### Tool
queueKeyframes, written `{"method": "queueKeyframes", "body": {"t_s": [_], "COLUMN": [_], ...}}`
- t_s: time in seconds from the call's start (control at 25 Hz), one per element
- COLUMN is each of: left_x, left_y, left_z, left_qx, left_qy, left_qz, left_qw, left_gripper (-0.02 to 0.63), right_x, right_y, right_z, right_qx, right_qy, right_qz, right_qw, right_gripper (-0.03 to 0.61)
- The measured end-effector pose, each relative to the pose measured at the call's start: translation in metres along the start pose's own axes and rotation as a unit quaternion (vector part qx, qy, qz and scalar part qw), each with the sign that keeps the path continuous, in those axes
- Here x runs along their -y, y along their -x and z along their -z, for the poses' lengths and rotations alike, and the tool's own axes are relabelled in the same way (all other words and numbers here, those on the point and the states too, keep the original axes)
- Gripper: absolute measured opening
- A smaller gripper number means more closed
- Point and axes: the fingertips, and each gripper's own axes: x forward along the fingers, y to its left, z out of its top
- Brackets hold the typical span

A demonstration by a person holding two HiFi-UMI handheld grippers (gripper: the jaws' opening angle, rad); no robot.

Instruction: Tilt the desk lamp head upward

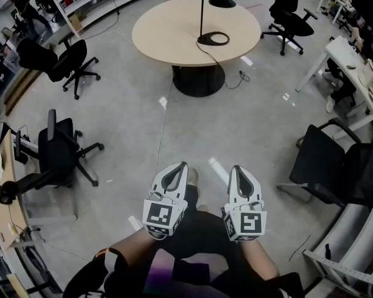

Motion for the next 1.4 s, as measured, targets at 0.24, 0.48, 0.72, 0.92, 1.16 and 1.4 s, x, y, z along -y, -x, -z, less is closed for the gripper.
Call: {"method": "queueKeyframes", "body": {"t_s": [0.24,0.48,0.72,0.92,1.16,1.4], "left_x": [-0.020,-0.060,-0.113,-0.156,-0.198,-0.230], "left_y": [-0.059,-0.148,-0.246,-0.301,-0.356,-0.372], "left_z": [0.005,-0.020,-0.049,-0.090,-0.133,-0.143], "left_qx": [-0.001,0.002,-0.002,0.014,0.036,0.035], "left_qy": [0.002,0.010,0.016,0.012,0.013,0.017], "left_qz": [0.022,0.043,0.070,0.094,0.094,0.075], "left_qw": [0.9997,0.9990,0.9974,0.9954,0.9948,0.9964], "left_gripper": [0.044,0.046,0.044,0.044,0.044,0.044], "right_x": [0.021,0.058,0.090,0.100,0.120,0.121], "right_y": [-0.055,-0.138,-0.237,-0.311,-0.381,-0.427], "right_z": [0.001,-0.012,-0.043,-0.080,-0.119,-0.138], "right_qx": [-0.005,-0.025,-0.037,-0.041,-0.025,-0.012], "right_qy": [-0.012,-0.005,0.011,0.024,0.040,0.046], "right_qz": [0.015,0.037,0.050,0.062,0.066,0.052], "right_qw": [1.000,0.999,0.998,0.997,0.997,0.998], "right_gripper": [0.015,0.014,0.014,0.015,0.015,0.015]}}
